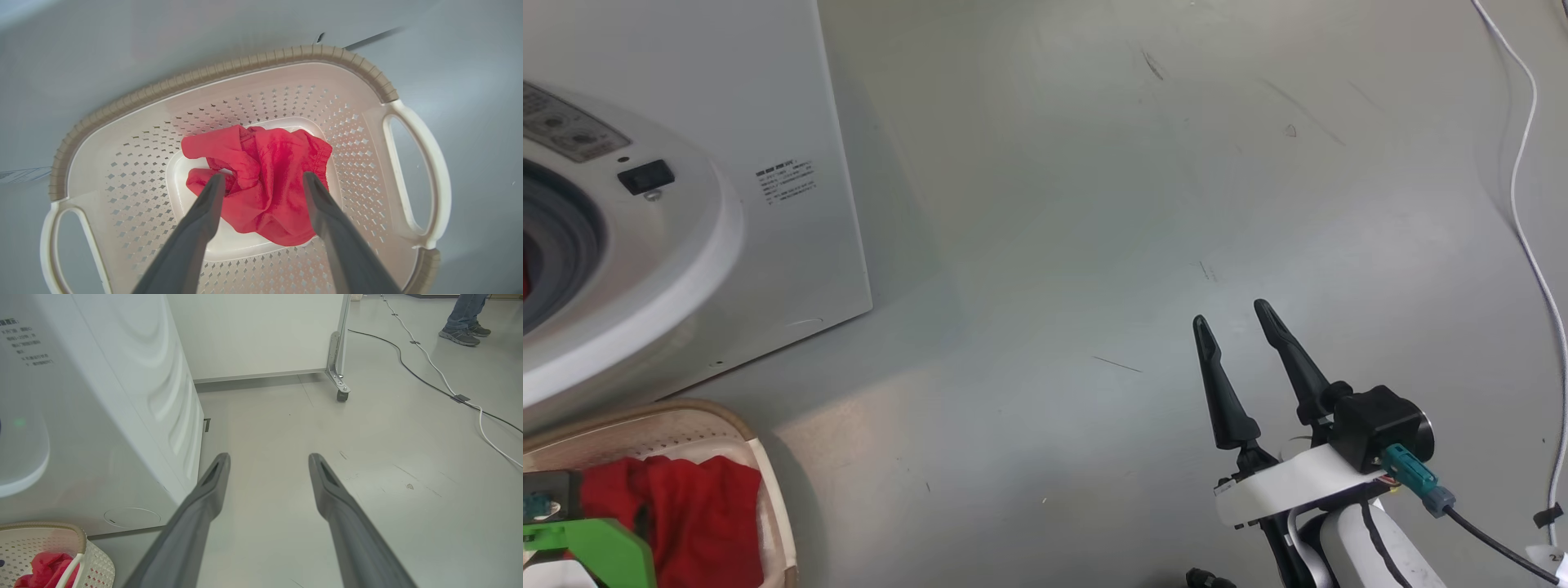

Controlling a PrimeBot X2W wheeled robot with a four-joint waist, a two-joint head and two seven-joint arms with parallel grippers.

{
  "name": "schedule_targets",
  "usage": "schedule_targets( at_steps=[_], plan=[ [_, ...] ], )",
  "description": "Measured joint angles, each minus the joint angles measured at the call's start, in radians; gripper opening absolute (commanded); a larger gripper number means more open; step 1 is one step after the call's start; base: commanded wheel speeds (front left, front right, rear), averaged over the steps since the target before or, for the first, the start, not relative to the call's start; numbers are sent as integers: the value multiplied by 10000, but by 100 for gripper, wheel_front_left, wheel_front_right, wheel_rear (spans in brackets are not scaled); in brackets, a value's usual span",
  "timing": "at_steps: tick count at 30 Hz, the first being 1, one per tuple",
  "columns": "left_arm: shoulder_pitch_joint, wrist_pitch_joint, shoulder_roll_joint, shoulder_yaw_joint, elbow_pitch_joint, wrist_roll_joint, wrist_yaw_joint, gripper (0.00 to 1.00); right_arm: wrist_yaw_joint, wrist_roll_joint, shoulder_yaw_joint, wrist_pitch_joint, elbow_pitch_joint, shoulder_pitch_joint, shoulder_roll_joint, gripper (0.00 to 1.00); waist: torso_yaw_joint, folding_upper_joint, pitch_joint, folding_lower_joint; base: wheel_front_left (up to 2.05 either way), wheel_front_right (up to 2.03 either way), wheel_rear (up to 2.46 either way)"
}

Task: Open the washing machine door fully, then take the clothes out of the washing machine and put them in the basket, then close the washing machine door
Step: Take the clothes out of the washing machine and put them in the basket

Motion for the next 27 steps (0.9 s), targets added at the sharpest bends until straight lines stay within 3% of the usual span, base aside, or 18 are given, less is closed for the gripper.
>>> schedule_targets(
  at_steps=[27],
  plan=[
    [-243,-2512,-1561,-999,140,109,-180,100,31,-17,-909,-2,732,10,-161,100,1600,0,-2404,0,0,0,0]
  ],
)
